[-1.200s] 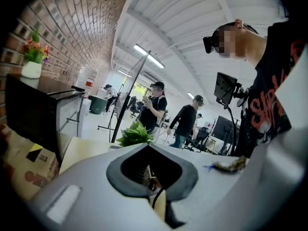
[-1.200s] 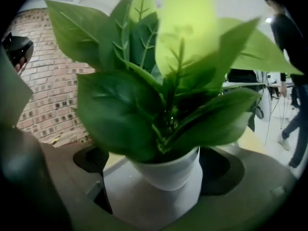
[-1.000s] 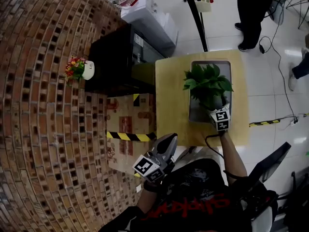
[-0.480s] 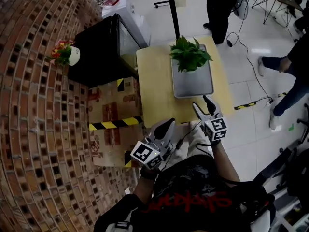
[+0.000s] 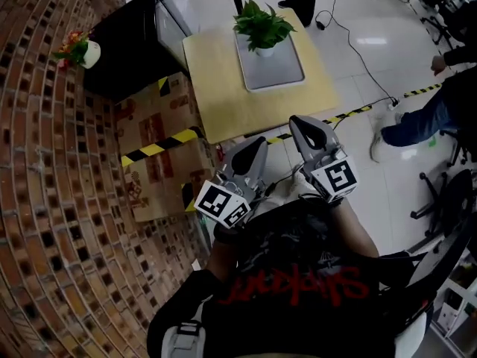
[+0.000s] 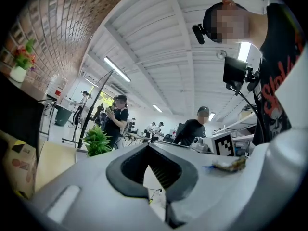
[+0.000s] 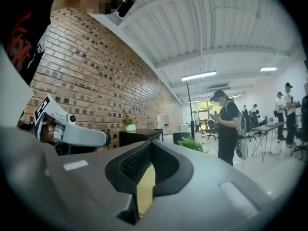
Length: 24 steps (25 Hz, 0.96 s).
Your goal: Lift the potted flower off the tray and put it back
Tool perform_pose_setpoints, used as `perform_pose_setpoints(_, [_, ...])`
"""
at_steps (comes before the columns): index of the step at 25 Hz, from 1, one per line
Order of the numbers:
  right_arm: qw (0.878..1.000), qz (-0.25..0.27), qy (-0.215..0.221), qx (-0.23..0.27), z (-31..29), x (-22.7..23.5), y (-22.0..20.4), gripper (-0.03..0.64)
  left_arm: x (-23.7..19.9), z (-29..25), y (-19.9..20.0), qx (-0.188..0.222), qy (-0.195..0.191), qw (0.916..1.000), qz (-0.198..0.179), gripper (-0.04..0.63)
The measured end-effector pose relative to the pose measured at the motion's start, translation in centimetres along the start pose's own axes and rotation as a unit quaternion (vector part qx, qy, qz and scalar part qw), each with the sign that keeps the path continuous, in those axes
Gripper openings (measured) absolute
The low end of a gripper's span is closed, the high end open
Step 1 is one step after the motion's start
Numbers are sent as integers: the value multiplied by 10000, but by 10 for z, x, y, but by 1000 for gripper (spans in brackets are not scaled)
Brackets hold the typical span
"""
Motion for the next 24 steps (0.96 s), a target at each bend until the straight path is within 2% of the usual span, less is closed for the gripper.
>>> perform_pose_setpoints(8, [9993, 0, 75, 366, 36, -3, 46, 0, 33, -26, 19, 52, -51, 9997, -243, 3])
perform_pose_setpoints(17, [9985, -142, 241, 461, 37, 3, 37, 0, 43, -37, 10, -60, -69, 9993, -359, 3])
perform_pose_setpoints(24, [9988, -172, 293, 366, 26, 18, 39, 0, 32, -49, 14, -138, 11, 9994, -330, 3])
Point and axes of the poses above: the fingertips, and each gripper's own axes: z backward along the fingers, x to its right, y out of its top, the point moved 3 cm from there along z, backward along the fingers, and after that the axes turned 10 degrees about -z, right-handed, at the moved point
